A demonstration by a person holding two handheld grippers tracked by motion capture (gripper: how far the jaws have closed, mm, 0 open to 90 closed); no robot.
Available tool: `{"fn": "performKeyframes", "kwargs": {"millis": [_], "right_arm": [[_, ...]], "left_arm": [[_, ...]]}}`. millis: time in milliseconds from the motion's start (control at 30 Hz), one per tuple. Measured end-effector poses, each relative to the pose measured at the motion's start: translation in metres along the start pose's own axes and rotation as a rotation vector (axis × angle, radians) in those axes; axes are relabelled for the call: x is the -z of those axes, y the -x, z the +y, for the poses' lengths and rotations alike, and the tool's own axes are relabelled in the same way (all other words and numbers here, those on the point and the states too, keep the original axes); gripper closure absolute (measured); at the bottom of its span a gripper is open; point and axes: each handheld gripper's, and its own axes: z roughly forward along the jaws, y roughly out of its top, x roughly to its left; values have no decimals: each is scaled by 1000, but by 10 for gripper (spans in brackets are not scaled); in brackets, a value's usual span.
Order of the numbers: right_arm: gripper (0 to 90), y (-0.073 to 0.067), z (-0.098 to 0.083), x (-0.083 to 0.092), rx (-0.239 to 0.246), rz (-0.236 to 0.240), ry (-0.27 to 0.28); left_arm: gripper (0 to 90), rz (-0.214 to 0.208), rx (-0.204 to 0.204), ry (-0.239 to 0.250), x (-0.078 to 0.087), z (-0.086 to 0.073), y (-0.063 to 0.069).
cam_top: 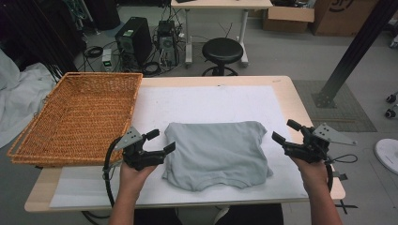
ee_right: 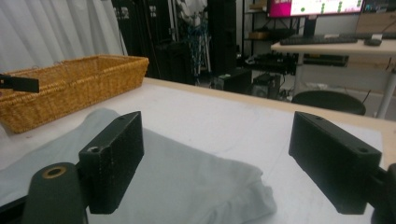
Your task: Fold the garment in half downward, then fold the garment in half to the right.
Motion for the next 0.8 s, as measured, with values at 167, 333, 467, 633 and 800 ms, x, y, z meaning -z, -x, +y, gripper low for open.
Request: {"fn": "performKeyframes", "kwargs": {"millis": [167, 333, 467, 633, 800], "right_arm": [[156, -2, 8, 2, 16, 7, 28], [149, -3, 9, -5, 11, 18, 8], [144, -4, 11, -9, 16, 23, 0], [144, -7, 18, -7, 11, 41, 12], [142, -7, 22, -6, -6, 50, 1]], "left_arm": [[139, 7, -18, 13, 7, 8, 2], [140, 11, -11, 12, 9, 5, 0], [141, 18, -12, 2, 9, 6, 1], [142, 14, -10, -5, 12, 12, 5], [142, 9, 4, -7, 14, 14, 9]]}}
